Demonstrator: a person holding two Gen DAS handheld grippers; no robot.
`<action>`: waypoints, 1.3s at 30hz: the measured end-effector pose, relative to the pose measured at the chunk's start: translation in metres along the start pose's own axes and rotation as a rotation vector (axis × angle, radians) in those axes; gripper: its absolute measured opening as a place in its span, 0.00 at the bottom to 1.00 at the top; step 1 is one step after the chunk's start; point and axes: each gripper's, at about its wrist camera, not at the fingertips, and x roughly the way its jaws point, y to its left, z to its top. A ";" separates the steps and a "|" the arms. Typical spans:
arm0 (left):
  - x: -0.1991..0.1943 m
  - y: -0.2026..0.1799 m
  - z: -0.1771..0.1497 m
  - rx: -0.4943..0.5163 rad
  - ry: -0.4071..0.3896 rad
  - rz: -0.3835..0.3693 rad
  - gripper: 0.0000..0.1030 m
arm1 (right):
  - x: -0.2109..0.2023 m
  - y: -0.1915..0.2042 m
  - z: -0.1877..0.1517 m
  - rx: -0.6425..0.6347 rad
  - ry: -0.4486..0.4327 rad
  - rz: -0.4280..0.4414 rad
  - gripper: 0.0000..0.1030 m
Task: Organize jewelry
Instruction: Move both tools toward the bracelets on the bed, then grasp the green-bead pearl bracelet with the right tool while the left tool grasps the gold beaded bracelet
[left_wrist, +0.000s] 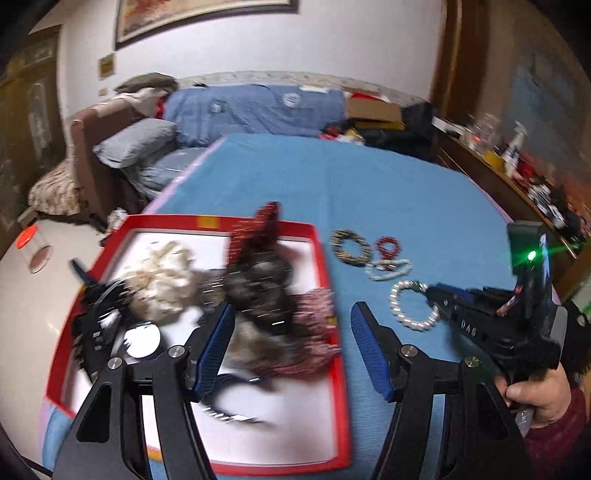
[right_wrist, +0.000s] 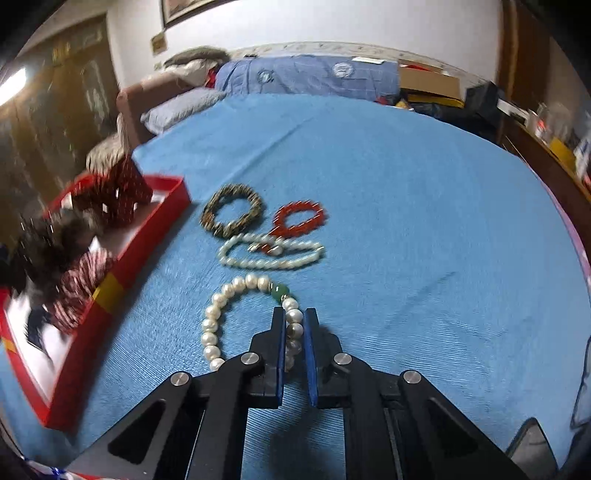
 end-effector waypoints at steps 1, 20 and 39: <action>0.004 -0.007 0.005 0.014 0.010 -0.013 0.62 | -0.006 -0.005 0.001 0.023 -0.012 0.016 0.09; 0.163 -0.097 0.066 0.136 0.343 -0.064 0.29 | -0.030 -0.057 0.003 0.246 -0.078 0.120 0.10; 0.179 -0.104 0.055 0.142 0.323 0.019 0.05 | -0.030 -0.061 0.003 0.264 -0.084 0.142 0.10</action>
